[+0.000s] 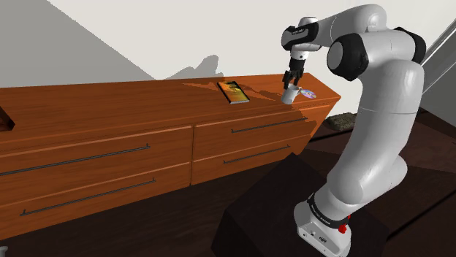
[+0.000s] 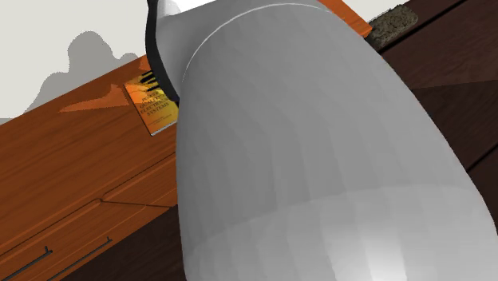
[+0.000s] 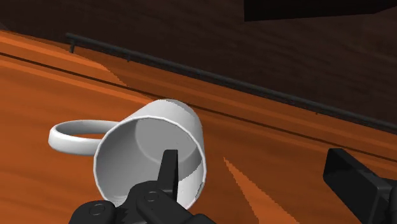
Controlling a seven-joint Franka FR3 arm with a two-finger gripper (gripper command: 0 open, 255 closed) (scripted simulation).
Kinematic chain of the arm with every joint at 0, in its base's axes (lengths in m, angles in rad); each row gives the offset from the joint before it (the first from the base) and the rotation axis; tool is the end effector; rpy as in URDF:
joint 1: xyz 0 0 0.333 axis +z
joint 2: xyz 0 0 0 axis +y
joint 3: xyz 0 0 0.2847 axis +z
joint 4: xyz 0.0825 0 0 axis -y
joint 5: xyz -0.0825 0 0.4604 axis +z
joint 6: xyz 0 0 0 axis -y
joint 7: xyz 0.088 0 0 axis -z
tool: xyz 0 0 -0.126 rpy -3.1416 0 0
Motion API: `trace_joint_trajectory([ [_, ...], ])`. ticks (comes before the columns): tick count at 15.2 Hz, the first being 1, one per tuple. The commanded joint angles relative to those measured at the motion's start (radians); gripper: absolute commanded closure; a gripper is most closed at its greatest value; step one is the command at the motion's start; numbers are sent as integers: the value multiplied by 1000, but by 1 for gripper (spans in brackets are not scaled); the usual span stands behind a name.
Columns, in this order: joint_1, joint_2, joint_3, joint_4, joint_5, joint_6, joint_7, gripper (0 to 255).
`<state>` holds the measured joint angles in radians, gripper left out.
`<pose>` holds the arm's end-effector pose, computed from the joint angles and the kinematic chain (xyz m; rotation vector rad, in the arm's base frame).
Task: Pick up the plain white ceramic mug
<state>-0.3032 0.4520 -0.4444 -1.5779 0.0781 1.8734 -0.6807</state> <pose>0.5466 -0.4633 0.3119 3.1141 -0.1026 -0.2528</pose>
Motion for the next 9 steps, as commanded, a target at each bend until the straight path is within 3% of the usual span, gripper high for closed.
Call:
trace_joint_trajectory([
  [1,-40,88,2,97,25,-16,-23,0],
  [9,-52,139,13,73,42,56,-27,0],
])
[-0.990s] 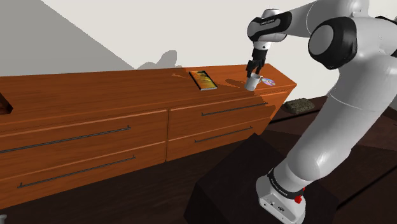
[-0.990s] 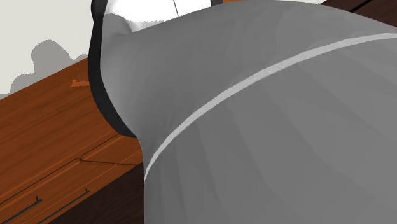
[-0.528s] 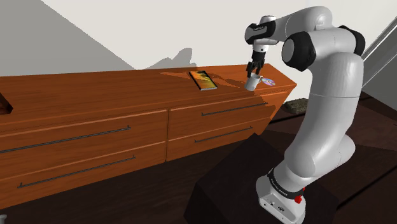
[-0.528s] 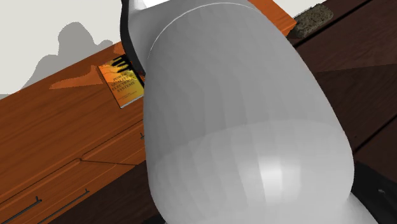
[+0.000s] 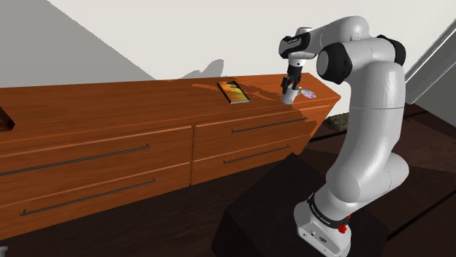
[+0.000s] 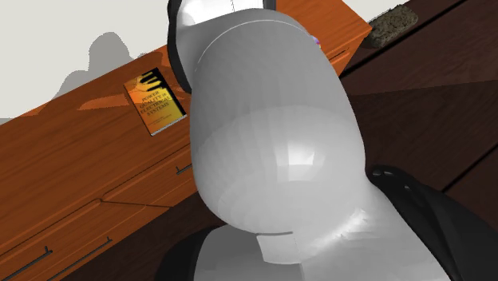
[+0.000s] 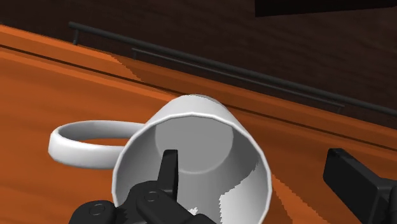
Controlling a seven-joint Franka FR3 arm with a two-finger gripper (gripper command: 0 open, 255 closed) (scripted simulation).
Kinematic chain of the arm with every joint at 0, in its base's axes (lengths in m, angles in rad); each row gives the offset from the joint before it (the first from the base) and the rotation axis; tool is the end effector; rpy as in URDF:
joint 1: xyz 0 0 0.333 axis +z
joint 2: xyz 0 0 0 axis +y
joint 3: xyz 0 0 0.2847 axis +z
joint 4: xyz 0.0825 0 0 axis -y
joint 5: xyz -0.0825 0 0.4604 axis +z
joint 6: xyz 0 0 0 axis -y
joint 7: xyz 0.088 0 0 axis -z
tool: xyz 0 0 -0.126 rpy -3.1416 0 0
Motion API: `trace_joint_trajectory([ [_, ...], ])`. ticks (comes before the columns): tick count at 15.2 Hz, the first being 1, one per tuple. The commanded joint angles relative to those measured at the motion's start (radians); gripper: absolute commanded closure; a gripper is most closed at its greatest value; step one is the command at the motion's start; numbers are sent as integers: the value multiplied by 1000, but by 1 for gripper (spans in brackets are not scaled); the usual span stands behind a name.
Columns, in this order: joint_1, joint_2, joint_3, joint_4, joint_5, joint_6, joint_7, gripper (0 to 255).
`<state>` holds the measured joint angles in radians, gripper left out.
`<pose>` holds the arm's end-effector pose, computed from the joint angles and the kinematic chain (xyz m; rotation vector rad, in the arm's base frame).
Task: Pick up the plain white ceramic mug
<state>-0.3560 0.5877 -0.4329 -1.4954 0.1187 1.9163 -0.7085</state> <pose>0.5496 -0.4928 0.2638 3.1100 -0.1181 -0.2654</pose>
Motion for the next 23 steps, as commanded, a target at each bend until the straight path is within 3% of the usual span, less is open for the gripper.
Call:
trace_joint_trajectory([
  [1,1,6,2,-13,3,19,1,0],
  [2,1,6,2,-13,3,19,1,0],
  [3,2,4,2,-15,2,19,1,255],
  [12,1,6,2,-13,3,19,1,255],
  [23,2,-41,-10,65,-16,-103,1,255],
])
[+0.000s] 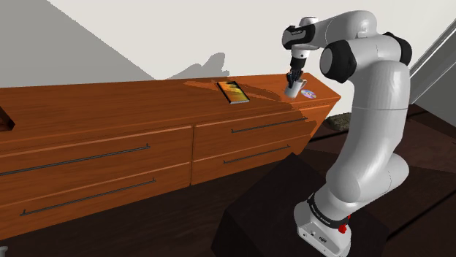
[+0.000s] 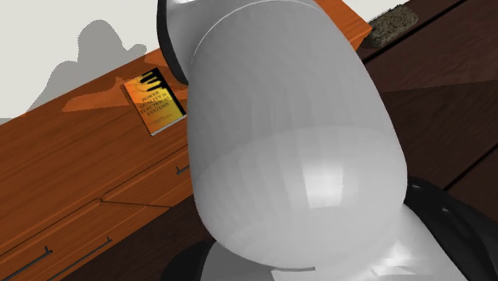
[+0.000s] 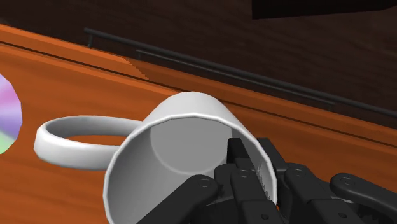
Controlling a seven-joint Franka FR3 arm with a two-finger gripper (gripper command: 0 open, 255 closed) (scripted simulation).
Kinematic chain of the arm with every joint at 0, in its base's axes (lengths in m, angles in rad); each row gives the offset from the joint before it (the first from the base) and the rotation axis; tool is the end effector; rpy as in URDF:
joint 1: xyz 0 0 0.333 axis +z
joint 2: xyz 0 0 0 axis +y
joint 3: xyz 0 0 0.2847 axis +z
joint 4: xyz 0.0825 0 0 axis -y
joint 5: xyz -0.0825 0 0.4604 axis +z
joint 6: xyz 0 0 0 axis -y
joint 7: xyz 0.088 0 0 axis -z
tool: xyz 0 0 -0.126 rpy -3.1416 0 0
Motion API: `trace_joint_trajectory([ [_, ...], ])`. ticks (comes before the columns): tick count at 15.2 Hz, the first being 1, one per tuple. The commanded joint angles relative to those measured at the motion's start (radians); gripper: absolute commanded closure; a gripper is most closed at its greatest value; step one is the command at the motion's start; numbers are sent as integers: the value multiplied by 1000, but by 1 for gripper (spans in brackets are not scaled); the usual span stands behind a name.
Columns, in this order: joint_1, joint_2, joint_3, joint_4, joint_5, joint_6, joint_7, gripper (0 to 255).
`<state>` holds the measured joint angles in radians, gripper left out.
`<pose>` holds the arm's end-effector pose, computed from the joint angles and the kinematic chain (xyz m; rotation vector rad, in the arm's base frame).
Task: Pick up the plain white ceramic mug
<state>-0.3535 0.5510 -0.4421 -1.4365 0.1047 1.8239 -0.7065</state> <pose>0.5536 -0.4937 0.3140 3.1096 -0.1182 -0.2645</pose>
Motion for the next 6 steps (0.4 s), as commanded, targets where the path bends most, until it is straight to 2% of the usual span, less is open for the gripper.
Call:
trace_joint_trajectory([
  [1,0,-8,-2,15,-3,-23,-1,255],
  [6,-2,-16,-5,45,-7,-60,-1,255],
])
